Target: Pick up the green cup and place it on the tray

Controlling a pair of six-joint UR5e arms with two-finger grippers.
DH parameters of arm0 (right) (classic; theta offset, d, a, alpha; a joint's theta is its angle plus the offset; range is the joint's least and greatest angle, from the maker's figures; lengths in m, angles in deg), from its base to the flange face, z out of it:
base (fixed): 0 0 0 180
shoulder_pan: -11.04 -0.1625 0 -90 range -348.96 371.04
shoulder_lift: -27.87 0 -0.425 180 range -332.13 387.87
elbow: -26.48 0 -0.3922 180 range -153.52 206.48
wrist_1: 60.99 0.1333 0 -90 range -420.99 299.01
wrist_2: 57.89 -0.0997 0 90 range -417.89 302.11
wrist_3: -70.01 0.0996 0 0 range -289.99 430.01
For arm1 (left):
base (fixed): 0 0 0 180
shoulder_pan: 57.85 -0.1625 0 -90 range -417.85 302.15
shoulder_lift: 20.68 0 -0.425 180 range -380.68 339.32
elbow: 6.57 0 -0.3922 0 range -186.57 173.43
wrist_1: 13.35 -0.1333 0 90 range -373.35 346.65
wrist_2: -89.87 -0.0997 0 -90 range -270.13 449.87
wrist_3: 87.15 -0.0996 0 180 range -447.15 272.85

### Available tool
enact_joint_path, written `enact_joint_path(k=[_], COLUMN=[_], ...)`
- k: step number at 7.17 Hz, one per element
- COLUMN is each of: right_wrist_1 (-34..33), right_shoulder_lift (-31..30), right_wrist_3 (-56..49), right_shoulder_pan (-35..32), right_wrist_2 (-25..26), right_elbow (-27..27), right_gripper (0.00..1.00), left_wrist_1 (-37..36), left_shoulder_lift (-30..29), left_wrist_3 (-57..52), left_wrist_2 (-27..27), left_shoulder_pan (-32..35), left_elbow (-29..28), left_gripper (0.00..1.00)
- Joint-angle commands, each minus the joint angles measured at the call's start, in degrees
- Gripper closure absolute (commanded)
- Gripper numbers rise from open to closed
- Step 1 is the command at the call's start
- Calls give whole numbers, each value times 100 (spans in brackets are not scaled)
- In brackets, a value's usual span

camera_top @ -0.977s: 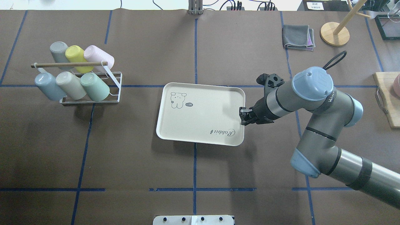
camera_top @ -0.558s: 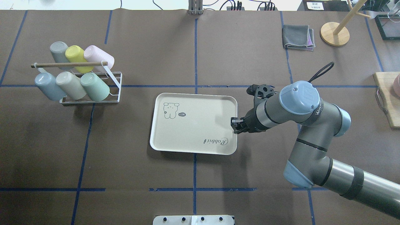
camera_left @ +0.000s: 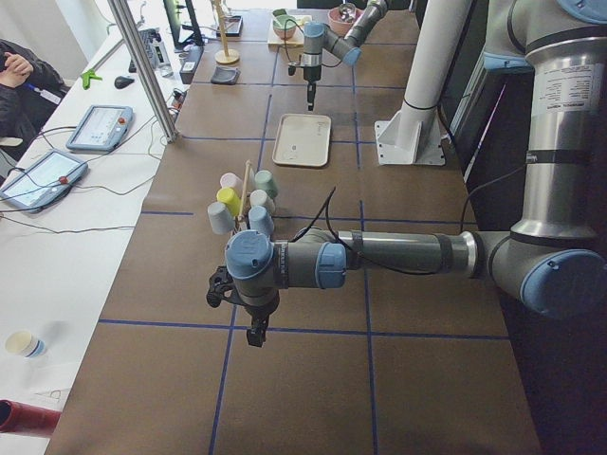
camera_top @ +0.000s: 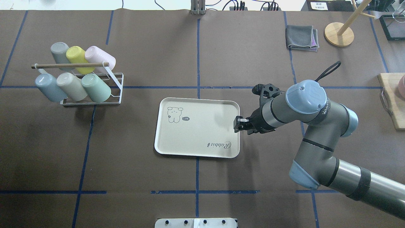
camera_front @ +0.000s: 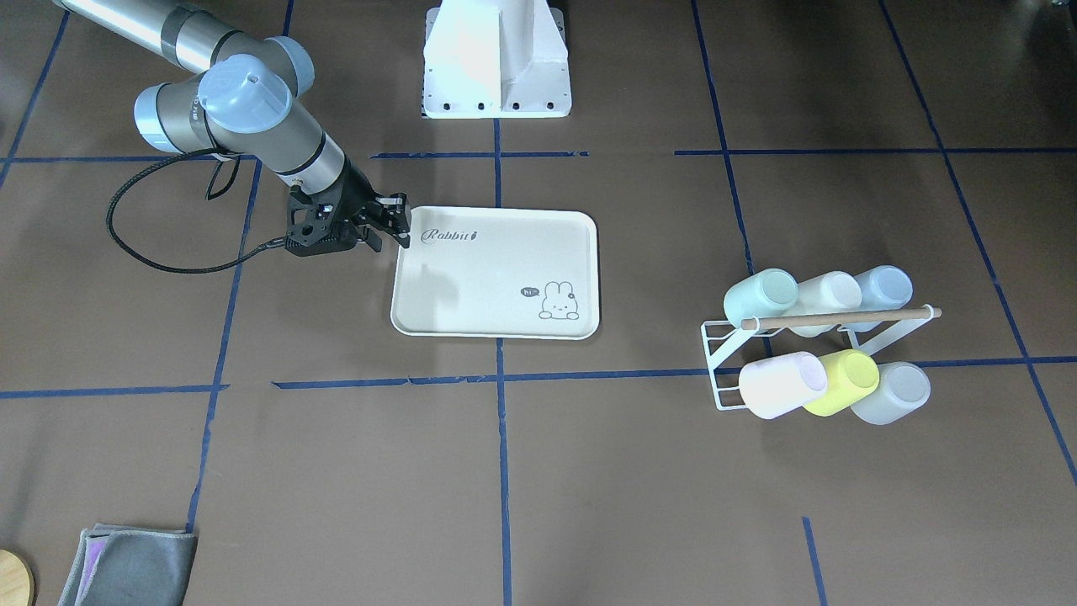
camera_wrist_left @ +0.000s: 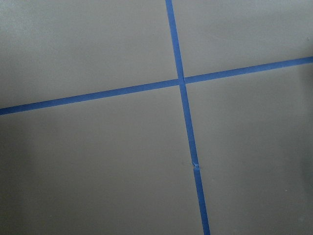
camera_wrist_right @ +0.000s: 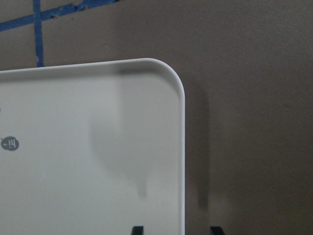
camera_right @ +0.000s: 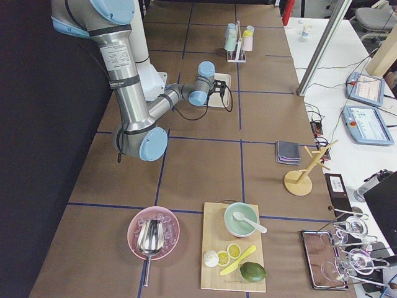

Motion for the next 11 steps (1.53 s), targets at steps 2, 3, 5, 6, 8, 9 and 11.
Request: enact_joint_path(k=[2,3,5,6,8,9,11], right_wrist_1=[-70,-105,-343,-360,-413,-413,-648], right_shoulder_lift=[-39,-223,-678,-934,-1619,-1918,-2236], right_wrist_3=[-2,-2,-89,-525,-1447,-1983,-3107], right_shoulder_pan=[-593,-882,-1419,-1621,-2069,-2298,-2746], right_wrist_2=[-356,-409,-620,-629,-673,-743,-831], right_elbow=[-100,-214,-486,-548,-672,-655,-584], right_gripper=[0,0,0,0,0,0,0], left_wrist_1=[-72,-73,-221,-431,-1430,-2053,-3048], left_shoulder_lift=[-529,-680,-725,-734,-743,-778,-1312], left_wrist_3=[-43,-43,-34,-34,-34,-34,-34], left_wrist_2=[-32,-15,-32,-84,-1079,-1757,-3233], left_shoulder_pan=[-253,-385,-624,-850,-1569,-2095,-2932], left_elbow=[114,288,1173,1630,2815,3352,4048], left_gripper=[0,0,0,0,0,0,0])
